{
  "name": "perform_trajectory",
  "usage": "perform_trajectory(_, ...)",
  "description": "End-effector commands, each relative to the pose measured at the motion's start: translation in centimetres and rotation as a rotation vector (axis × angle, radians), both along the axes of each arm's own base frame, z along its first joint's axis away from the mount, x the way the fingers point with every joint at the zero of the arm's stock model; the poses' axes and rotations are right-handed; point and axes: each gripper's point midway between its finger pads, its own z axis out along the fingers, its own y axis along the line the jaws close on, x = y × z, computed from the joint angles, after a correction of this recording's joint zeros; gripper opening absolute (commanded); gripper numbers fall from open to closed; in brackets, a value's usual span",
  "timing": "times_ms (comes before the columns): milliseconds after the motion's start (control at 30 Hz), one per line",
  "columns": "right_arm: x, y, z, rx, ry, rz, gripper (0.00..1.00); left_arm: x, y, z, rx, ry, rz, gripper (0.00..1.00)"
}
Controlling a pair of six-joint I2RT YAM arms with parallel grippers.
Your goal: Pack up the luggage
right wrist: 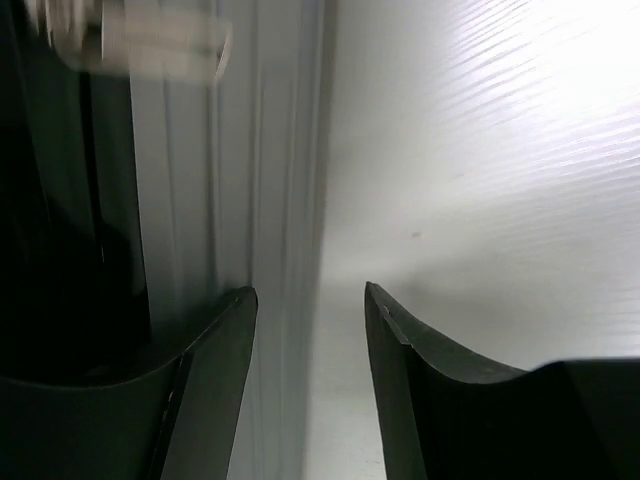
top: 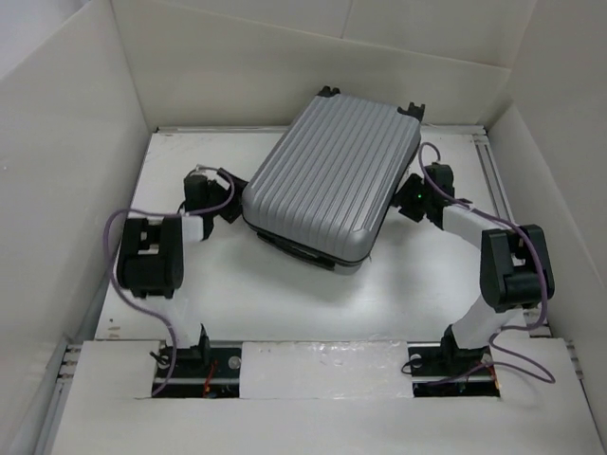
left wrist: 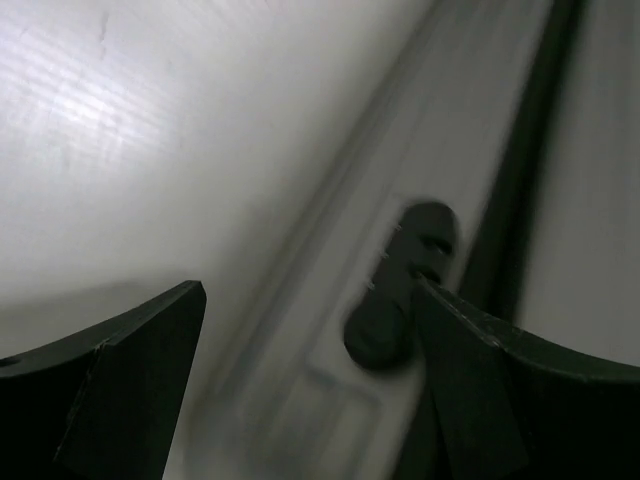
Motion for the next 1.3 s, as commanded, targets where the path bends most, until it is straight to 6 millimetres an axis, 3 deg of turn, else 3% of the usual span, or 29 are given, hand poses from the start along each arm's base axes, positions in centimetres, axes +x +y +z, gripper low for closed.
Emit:
perform_trajectory(0, -2.1, 10.6, 2.5, 0.113, -0.107, 0.285, 0.55, -6.2, -3.9, 6.4, -0.125, -0.192, -0.119, 0.82)
perform_trajectory(67, -3.3, 11.9, 2.7, 0.110, -0.109, 0.316, 0.55, -8.9, -3.9, 6.5, -0.130, -0.197, -0.114, 0.82)
perform_trajectory(100, -3.9, 12.4, 3.1, 0.112, -0.119, 0.332, 0.55, -10.1, -3.6, 8.9, -0.139, -0.268, -0.106, 0.82)
perform_trajectory(133, -4.5, 13.3, 3.6, 0.116, -0.129, 0.357, 0.55, -12.2, -3.4, 7.4, -0.137, -0.237, -0.104, 0.82)
perform_trajectory(167, -4.9, 13.5, 3.6, 0.117, -0.119, 0.351, 0.55, -12.9, -3.2, 7.4, -0.133, -0.241, -0.091, 0.82)
perform_trajectory(200, -4.9, 13.2, 4.6, 0.112, -0.143, 0.339, 0.57, -13.4, -2.2, 9.0, -0.112, -0.294, -0.076, 0.83)
perform_trajectory(233, -5.5, 13.2, 4.9, 0.102, -0.133, 0.339, 0.57, -14.1, -1.4, 8.0, -0.086, -0.244, -0.052, 0.83)
perform_trajectory(300, -6.5, 12.0, 4.6, 0.070, -0.126, 0.301, 0.58, -14.6, -0.1, 8.8, -0.025, -0.260, -0.016, 0.84)
perform_trajectory(333, -7.2, 11.4, 6.4, 0.071, -0.166, 0.290, 0.58, -15.8, 0.6, 9.7, 0.033, -0.276, -0.004, 0.86)
perform_trajectory(400, -9.0, 10.3, 6.0, 0.056, -0.167, 0.271, 0.58, -16.0, 2.1, 11.8, 0.098, -0.328, 0.076, 0.88)
perform_trajectory(433, -10.0, 9.9, 7.7, 0.078, -0.212, 0.264, 0.58, -17.0, 2.7, 14.3, 0.113, -0.405, 0.103, 0.88)
perform_trajectory(467, -10.8, 9.7, 7.8, 0.090, -0.218, 0.257, 0.58, -17.5, 3.5, 14.9, 0.156, -0.401, 0.139, 0.89)
perform_trajectory(533, -13.7, 10.6, 8.2, 0.125, -0.240, 0.297, 0.53, -19.2, 3.9, 16.9, 0.187, -0.455, 0.140, 0.91)
perform_trajectory(633, -15.8, 10.4, 7.2, 0.122, -0.230, 0.283, 0.51, -20.7, 3.7, 16.7, 0.202, -0.443, 0.116, 0.91)
perform_trajectory(767, -17.8, 10.7, 8.6, 0.141, -0.280, 0.292, 0.51, -23.0, 3.3, 15.2, 0.189, -0.437, 0.084, 0.91)
perform_trajectory(833, -19.1, 11.2, 8.2, 0.136, -0.254, 0.329, 0.50, -23.9, 3.0, 14.7, 0.172, -0.450, 0.072, 0.91)
perform_trajectory(867, -19.1, 11.3, 8.9, 0.123, -0.256, 0.322, 0.46, -24.2, 2.7, 14.9, 0.150, -0.453, 0.061, 0.91)
perform_trajectory(1000, -21.1, 10.7, 8.8, 0.078, -0.280, 0.299, 0.23, -24.5, 3.2, 14.2, 0.215, -0.404, 0.050, 0.92)
perform_trajectory(1067, -22.1, 10.8, 9.6, 0.107, -0.330, 0.319, 0.18, -24.7, 3.4, 14.4, 0.201, -0.414, 0.073, 0.92)
perform_trajectory(1100, -22.7, 10.8, 8.4, 0.109, -0.323, 0.345, 0.17, -24.8, 3.6, 14.5, 0.197, -0.414, 0.094, 0.92)
perform_trajectory(1167, -23.3, 11.7, 8.5, 0.140, -0.359, 0.392, 0.15, -24.9, 3.9, 14.4, 0.175, -0.419, 0.131, 0.92)
perform_trajectory(1200, -23.3, 11.6, 7.7, 0.127, -0.360, 0.400, 0.15, -24.8, 3.9, 14.1, 0.166, -0.411, 0.134, 0.92)
perform_trajectory(1267, -22.4, 11.4, 8.2, 0.097, -0.409, 0.381, 0.21, -24.6, 3.5, 13.7, 0.145, -0.405, 0.122, 0.92)
